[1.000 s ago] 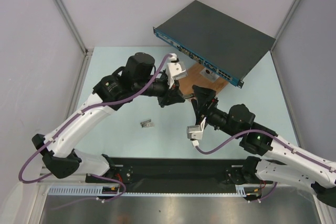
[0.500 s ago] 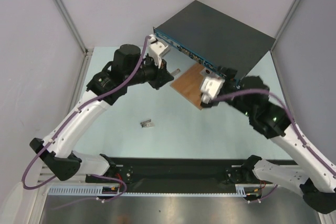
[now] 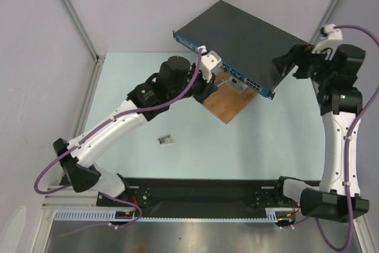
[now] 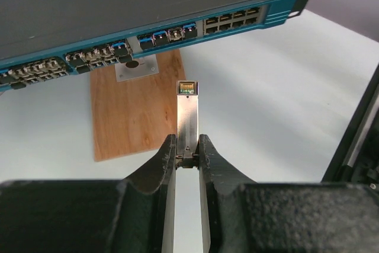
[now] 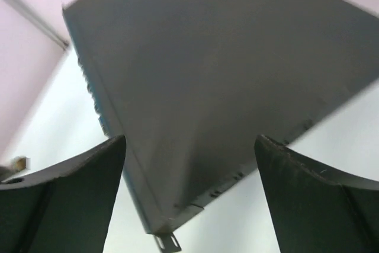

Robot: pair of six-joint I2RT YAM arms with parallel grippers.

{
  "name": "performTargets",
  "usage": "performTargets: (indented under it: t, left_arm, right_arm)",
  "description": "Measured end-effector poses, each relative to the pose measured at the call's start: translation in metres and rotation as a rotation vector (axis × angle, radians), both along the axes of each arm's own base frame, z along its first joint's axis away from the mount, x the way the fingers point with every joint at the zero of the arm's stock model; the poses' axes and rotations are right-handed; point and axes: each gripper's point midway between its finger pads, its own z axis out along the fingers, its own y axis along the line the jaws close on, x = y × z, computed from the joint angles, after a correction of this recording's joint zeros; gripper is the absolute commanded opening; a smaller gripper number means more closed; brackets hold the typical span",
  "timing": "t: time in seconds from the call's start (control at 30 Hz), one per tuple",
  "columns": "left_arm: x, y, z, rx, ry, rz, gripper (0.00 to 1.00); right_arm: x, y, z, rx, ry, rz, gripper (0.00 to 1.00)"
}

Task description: Insert the plug into the switch port

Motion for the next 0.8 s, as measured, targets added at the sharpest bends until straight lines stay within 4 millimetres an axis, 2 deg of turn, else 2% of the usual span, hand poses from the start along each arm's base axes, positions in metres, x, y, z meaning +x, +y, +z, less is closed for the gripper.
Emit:
performTargets:
  t: [0.03, 0.1, 0.2, 0.33, 0.63, 0.8]
  left_arm:
    - [0.003, -0.005, -0.004, 0.009, 0.003, 0.005, 0.00]
    - [0.010, -0.014, -0.013, 0.028, 0.013, 0.010, 0.00]
    - [0.020, -0.023, -0.028, 0.059, 0.032, 0.021, 0.00]
    - [0.024, -0.029, -0.041, 0.080, 0.050, 0.022, 0.00]
    - [0.027, -0.032, -0.037, 0.064, 0.035, 0.024, 0.00]
    - [0.032, -0.038, -0.044, 0.073, 0.037, 0.024, 0.01]
  right_arm:
    - [0.002, -0.017, -0.006, 0.064, 0.036, -0.041, 0.92]
    - [0.001, -0.038, -0.019, 0.188, 0.106, -0.089, 0.91]
    - [-0.002, -0.055, -0.045, 0.367, 0.210, -0.123, 0.91]
    - [-0.002, -0.054, -0.073, 0.562, 0.321, -0.102, 0.91]
    - [0.007, -0.042, -0.111, 0.850, 0.453, -0.057, 0.90]
    - [0.010, -0.037, -0.111, 0.933, 0.462, -0.023, 0.82]
